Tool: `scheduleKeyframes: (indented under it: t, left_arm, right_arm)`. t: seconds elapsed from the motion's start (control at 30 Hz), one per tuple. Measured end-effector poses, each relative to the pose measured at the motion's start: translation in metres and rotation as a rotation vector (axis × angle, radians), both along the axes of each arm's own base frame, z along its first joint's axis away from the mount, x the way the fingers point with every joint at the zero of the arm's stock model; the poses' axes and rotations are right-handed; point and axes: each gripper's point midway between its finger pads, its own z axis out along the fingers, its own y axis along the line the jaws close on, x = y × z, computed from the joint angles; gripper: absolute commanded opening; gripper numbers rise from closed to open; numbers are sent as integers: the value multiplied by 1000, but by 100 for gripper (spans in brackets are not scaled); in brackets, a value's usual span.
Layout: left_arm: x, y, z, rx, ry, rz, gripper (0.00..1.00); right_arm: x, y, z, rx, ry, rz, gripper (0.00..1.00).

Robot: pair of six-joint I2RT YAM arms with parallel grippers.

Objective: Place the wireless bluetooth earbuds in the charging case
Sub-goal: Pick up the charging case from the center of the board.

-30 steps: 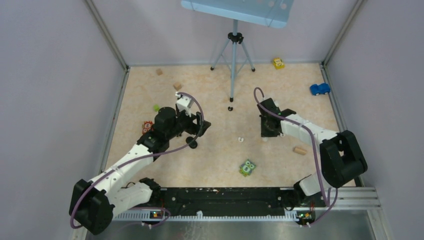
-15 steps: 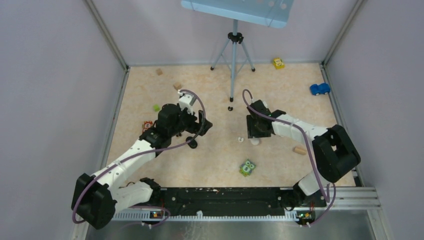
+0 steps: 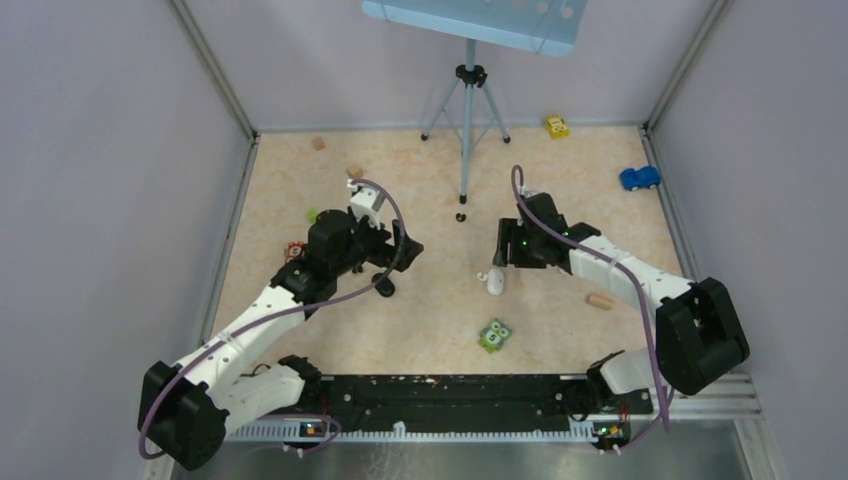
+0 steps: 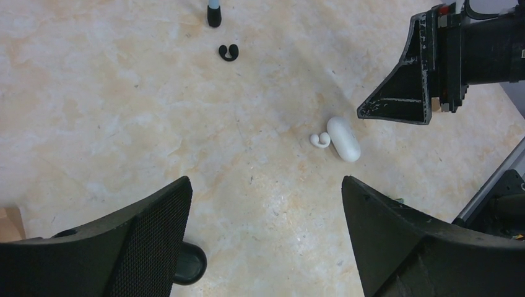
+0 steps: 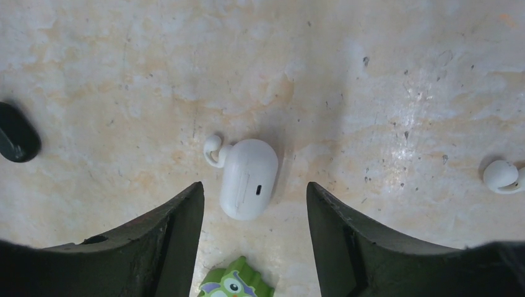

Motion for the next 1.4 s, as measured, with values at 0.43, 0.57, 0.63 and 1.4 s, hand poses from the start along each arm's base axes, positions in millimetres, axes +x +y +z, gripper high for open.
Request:
scheduleKeyframes:
  t: [0.43,0.57,0.63,1.4]
  left_arm:
    - [-6,-1,-14,4,73,-5,96]
    - [-6,-3,-18,-3,100,1,99]
    - [-6,-2,-18,-9,108,7,99]
    - [-5,-1,-18,-13,113,25,99]
  right_arm:
    - [-34,14,-27,-34,59,92,61]
    - [-42,23,-36,-90,53,119,56]
    - [-42,21,-40,-139,50,112,51]
    - [-27,20,-60,-238,35,81,37]
